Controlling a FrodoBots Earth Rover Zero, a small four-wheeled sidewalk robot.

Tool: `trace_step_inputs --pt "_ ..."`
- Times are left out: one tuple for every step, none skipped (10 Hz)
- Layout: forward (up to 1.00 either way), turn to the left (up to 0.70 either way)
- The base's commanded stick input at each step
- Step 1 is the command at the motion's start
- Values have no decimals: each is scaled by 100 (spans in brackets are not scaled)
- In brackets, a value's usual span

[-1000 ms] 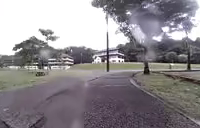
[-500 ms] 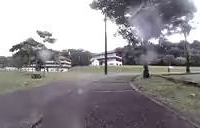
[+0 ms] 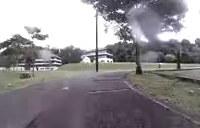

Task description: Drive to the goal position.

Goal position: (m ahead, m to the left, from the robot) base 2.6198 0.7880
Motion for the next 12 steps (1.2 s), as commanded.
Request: trace_step_inputs --pt "70 0" --pt "70 0" --pt "70 0" --pt "70 0" --pt "70 0" --pt "70 0" --pt "70 0" --pt "70 0" --pt "70 0" --pt "70 0" --pt "70 0" --pt "70 19"
